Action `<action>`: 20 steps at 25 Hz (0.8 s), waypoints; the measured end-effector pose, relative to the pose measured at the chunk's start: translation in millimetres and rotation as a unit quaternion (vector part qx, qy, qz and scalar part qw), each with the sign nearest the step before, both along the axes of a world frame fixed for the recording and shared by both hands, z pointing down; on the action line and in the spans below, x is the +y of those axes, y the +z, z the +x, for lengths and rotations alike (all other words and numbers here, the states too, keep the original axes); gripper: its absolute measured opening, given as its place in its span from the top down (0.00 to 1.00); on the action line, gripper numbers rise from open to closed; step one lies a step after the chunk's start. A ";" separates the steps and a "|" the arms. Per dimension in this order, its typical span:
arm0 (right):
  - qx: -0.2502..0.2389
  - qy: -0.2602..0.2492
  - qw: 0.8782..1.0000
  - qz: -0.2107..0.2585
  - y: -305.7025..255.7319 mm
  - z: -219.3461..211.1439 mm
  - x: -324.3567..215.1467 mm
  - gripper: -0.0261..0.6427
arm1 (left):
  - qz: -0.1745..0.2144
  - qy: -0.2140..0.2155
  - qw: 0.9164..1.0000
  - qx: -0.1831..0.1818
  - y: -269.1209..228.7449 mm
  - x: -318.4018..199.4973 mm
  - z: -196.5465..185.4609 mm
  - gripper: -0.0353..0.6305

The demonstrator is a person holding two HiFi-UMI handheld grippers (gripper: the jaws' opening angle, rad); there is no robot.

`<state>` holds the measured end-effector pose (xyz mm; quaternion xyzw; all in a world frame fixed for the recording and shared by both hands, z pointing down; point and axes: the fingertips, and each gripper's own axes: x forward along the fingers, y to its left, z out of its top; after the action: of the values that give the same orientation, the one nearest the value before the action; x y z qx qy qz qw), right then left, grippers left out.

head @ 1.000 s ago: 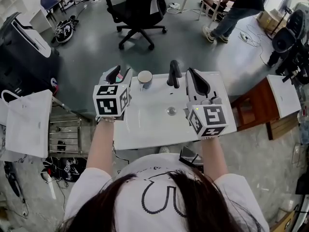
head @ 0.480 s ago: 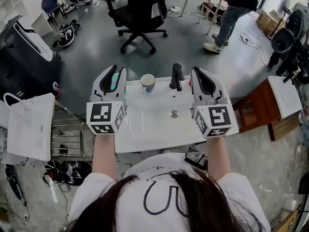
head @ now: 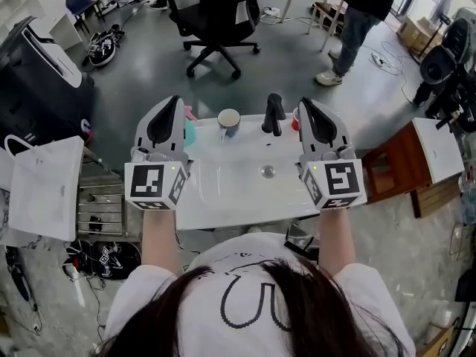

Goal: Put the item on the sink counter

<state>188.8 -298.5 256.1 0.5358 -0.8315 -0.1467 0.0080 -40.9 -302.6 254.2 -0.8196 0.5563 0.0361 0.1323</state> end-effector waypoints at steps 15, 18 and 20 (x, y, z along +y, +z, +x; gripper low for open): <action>0.019 -0.015 1.000 0.006 -2.0 -14.7 8.8 0.92 | 0.009 -0.003 1.000 -0.007 -5.7 17.3 -3.8 0.93; 0.019 -0.019 1.000 0.006 -1.6 -16.4 9.9 0.92 | 0.011 -0.005 1.000 -0.016 -6.5 18.5 -2.2 0.93; 0.020 -0.021 1.000 0.005 0.1 -17.0 11.3 0.92 | 0.012 -0.004 1.000 -0.022 -6.4 20.1 0.2 0.93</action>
<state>171.8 -287.2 256.2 0.5155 -0.8412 -0.1620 0.0188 -40.7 -282.5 247.8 -0.8160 0.5563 0.0242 0.1549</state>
